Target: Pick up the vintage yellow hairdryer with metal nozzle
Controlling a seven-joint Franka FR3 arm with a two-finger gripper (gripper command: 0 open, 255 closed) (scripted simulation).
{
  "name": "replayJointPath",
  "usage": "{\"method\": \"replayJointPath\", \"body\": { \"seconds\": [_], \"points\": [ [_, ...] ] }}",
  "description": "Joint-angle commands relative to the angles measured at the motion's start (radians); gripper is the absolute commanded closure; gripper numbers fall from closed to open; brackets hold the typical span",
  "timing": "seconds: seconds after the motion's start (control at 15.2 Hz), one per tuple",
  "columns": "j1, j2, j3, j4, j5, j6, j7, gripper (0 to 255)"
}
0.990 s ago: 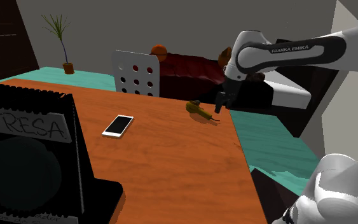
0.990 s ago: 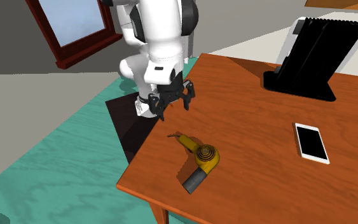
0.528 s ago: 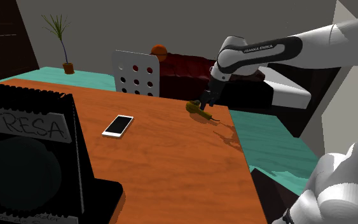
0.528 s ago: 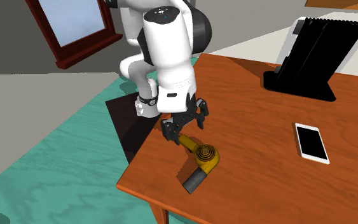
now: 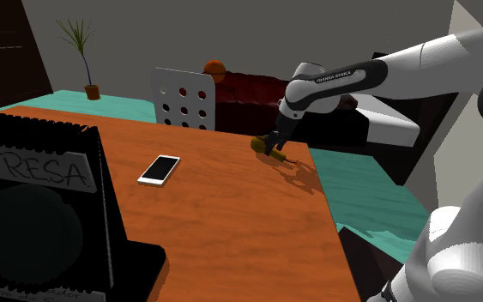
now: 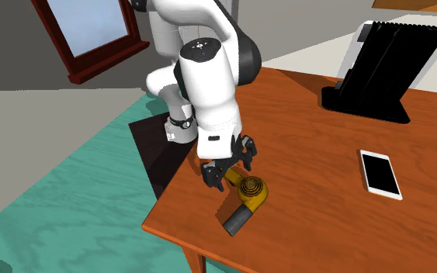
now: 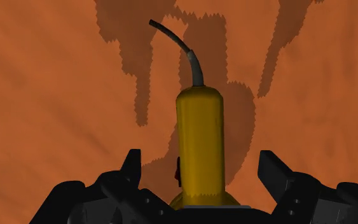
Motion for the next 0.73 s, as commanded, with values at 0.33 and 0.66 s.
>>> {"method": "replayJointPath", "body": {
  "seconds": [0.33, 0.66],
  "points": [
    [0.001, 0.01, 0.0, -0.006, 0.005, 0.016, -0.004, 255],
    [0.001, 0.01, 0.0, -0.007, 0.005, 0.016, -0.004, 255]
  ]
}}
